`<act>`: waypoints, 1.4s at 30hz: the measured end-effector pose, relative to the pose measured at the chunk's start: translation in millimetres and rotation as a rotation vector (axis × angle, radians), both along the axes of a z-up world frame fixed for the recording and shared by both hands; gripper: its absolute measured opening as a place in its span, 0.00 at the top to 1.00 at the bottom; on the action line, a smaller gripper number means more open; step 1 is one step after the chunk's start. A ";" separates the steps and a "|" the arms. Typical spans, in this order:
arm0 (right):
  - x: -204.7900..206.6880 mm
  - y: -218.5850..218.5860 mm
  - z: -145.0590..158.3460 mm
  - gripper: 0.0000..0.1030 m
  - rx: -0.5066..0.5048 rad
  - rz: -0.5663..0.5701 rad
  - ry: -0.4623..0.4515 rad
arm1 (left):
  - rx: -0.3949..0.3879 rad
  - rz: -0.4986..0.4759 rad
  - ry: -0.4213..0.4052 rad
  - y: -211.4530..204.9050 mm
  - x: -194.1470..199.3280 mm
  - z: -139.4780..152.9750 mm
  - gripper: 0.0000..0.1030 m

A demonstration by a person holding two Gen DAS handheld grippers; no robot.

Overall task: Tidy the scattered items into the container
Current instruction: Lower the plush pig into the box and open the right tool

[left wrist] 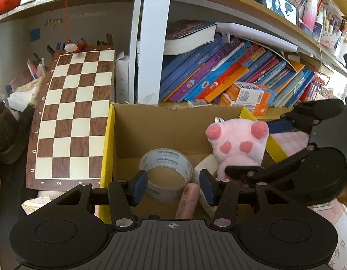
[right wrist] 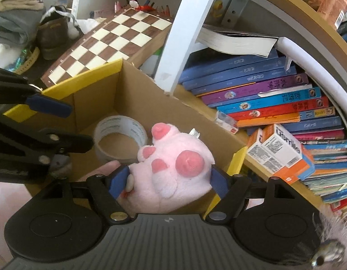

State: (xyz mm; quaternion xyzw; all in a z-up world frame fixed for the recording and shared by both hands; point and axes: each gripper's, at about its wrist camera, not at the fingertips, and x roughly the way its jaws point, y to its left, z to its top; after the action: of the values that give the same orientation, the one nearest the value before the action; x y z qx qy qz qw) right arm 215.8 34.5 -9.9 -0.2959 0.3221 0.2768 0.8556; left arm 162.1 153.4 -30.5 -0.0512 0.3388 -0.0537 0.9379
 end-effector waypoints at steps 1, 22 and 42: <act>0.0 0.7 -0.7 0.23 -0.016 -0.001 -0.009 | -0.001 0.000 0.001 -0.1 -0.2 -0.4 0.50; -14.3 -3.5 6.8 0.19 0.016 0.003 0.008 | 0.010 0.002 -0.016 -2.7 -8.5 8.1 0.50; -41.1 -24.6 28.9 0.18 0.082 -0.044 0.000 | 0.030 0.002 -0.034 -10.9 -33.3 24.9 0.47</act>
State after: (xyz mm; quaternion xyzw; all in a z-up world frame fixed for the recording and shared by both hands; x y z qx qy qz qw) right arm 174.7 9.9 18.9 -0.2535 0.3170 0.2709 0.8728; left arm 128.8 142.5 -5.6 -0.0365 0.3233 -0.0484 0.9443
